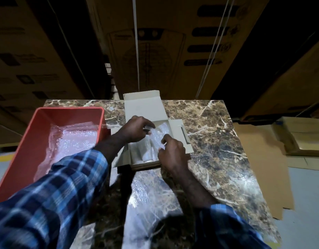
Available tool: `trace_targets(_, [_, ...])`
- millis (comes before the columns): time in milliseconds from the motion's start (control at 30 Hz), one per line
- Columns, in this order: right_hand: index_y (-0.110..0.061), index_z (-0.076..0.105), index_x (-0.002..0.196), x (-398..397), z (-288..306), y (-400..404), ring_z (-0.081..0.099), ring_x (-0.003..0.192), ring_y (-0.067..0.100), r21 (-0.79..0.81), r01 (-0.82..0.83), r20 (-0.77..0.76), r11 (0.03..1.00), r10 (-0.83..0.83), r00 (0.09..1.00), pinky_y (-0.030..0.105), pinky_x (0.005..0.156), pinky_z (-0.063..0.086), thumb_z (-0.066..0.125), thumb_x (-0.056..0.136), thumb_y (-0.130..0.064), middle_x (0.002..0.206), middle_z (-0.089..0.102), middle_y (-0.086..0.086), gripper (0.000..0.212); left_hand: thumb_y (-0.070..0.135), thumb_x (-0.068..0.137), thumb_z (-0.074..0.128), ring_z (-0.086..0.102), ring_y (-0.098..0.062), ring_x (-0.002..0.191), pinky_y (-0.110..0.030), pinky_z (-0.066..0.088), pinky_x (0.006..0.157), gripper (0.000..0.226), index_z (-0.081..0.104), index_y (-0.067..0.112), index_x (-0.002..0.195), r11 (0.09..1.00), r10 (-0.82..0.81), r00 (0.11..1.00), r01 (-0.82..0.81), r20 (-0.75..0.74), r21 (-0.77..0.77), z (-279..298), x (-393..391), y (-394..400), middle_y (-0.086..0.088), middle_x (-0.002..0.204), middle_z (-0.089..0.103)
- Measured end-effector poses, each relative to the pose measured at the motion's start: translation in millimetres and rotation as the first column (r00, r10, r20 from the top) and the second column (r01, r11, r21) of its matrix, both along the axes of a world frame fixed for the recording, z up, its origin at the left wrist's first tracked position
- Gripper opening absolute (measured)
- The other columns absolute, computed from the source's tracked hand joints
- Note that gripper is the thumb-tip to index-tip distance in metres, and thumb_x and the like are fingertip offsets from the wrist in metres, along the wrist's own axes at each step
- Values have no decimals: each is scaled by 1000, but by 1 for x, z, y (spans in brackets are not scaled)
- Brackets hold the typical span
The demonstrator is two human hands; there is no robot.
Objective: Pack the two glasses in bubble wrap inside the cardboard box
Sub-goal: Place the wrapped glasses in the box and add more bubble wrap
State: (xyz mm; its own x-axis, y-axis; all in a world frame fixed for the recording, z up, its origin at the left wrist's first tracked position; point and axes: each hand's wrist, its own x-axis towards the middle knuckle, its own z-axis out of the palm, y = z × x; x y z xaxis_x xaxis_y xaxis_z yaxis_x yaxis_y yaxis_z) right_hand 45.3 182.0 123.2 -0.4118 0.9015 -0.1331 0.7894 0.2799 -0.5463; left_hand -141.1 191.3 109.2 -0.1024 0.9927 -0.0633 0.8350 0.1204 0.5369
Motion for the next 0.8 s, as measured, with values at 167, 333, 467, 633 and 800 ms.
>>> trace_targets(167, [-10,61,108,-21,-14,0,60,93,30,-27,42,51,999,-41,998,28,68,35,58,88,-5,105,67,11,20,10,86,77,67,-20,101,-27,51,90,33,73,13,118,999,-32,999,33,10,-40,-19,-11,14,-7,119,72])
trace_targets(333, [-8,61,100,-35,-23,0,58,90,30,-34,43,133,999,-38,990,28,66,34,54,85,-2,102,62,10,18,9,89,69,63,-21,106,-24,43,87,34,70,15,122,995,-83,996,84,26,-62,-32,-13,16,-5,123,70])
trace_targets(467, [-7,58,95,-42,-31,0,61,92,35,-41,-18,179,999,25,984,30,65,34,53,83,-2,100,63,13,14,4,88,59,59,-24,113,-23,37,80,37,67,17,121,986,-112,993,114,27,-120,-40,-18,16,-6,123,67])
trace_targets(633, [-8,56,109,-47,-33,1,62,90,36,-4,-69,200,998,68,977,32,64,32,52,85,-1,102,64,16,26,8,84,62,59,-24,109,-28,43,83,35,67,20,116,985,-84,992,97,93,-141,-45,-23,17,-6,116,68])
trace_targets(800, [-6,43,133,-44,-38,-4,64,91,34,29,-82,162,996,76,984,31,64,33,56,90,-3,102,67,16,45,17,82,68,64,-19,100,-33,52,89,44,61,24,125,981,-29,991,54,131,-188,-49,-27,16,-4,119,66])
